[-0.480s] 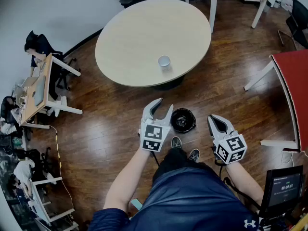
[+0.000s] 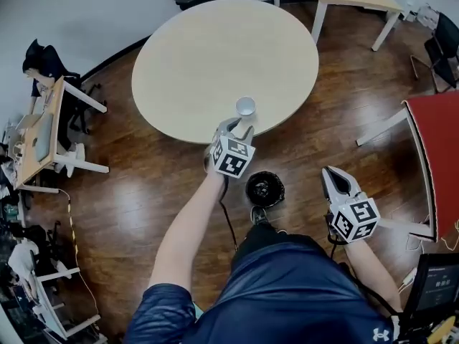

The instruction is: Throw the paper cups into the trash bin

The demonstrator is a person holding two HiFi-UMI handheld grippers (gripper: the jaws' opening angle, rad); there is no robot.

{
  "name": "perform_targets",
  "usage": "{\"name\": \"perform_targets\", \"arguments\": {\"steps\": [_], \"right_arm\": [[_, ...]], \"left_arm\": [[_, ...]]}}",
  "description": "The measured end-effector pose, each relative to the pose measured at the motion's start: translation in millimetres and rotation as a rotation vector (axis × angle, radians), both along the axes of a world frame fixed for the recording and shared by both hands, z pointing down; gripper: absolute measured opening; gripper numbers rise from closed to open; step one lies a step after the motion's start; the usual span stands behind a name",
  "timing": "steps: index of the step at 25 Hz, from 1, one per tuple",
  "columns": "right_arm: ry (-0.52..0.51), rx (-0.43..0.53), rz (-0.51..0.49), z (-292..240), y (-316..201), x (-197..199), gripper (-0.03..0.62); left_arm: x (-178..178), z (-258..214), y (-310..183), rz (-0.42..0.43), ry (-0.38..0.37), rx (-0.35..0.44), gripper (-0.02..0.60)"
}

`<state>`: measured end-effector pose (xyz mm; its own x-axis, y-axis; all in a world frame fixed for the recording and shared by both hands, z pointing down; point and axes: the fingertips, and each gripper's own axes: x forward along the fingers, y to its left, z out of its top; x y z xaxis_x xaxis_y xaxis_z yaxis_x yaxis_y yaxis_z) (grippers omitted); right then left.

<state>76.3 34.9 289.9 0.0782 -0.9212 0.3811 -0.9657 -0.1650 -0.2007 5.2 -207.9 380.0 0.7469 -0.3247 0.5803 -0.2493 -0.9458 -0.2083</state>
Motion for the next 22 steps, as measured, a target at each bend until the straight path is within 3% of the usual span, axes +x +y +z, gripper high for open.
{"name": "perform_targets", "arguments": {"steps": [7,12,17,22], "right_arm": [[-0.022,-0.01,-0.021,4,-35,17,0.011],[-0.087,-0.012,-0.096,23,-52,26,0.011],[-0.139,-0.011,-0.182,34,-60,43,0.011],[-0.177,-0.007,-0.197,39,-62,76,0.011]], "left_arm": [[32,33,-22,0.105,-0.18,0.035,0.158],[36,44,-23,0.112,-0.284,0.066,0.156],[35,58,-18,0.202,-0.498,0.151,0.107],[30,78,-27,0.2,-0.667,0.118,0.106]]}}
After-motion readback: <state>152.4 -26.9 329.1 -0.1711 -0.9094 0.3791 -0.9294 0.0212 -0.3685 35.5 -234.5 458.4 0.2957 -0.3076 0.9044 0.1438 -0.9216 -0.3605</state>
